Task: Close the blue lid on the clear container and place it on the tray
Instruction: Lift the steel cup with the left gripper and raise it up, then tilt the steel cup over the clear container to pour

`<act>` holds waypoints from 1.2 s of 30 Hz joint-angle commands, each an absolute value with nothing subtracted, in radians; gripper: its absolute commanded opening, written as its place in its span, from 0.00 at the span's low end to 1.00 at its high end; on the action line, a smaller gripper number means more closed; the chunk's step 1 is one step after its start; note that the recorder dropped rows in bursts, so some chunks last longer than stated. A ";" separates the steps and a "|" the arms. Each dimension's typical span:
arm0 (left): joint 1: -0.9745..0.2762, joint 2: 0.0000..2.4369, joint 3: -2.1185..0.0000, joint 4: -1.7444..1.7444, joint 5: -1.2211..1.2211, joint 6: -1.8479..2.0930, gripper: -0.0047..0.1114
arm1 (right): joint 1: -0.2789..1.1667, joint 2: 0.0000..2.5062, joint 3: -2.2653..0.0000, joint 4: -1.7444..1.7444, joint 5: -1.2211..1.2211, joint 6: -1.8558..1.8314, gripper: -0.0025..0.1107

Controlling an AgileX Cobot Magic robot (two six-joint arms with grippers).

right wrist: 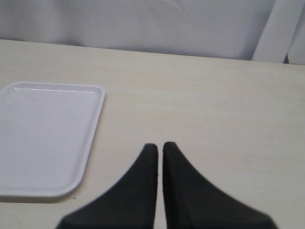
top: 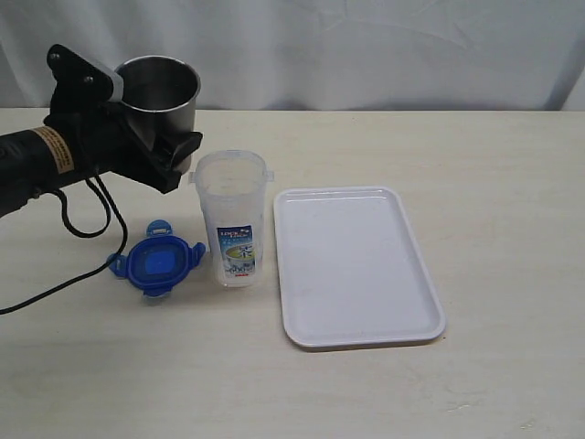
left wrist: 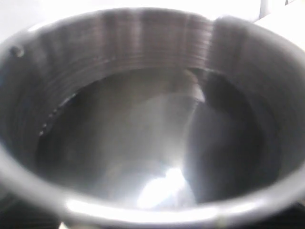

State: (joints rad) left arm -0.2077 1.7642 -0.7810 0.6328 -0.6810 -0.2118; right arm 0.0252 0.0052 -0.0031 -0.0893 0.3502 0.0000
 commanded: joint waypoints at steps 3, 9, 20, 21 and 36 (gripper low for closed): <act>-0.210 1.747 -0.793 0.620 -0.771 -0.115 0.04 | 0.025 0.000 0.000 -0.090 0.346 0.000 0.06; -0.210 1.747 -0.793 0.673 -0.771 -0.097 0.04 | 0.025 0.000 0.000 -0.090 0.346 0.000 0.06; -0.210 1.747 -0.793 0.679 -0.779 -0.022 0.04 | 0.025 0.000 0.000 -0.090 0.346 0.000 0.06; -0.210 1.747 -0.793 0.679 -0.779 -0.015 0.04 | 0.025 0.000 0.000 -0.090 0.346 0.000 0.06; -0.210 1.747 -0.793 0.697 -0.777 0.144 0.04 | 0.025 0.000 0.000 -0.090 0.346 0.000 0.06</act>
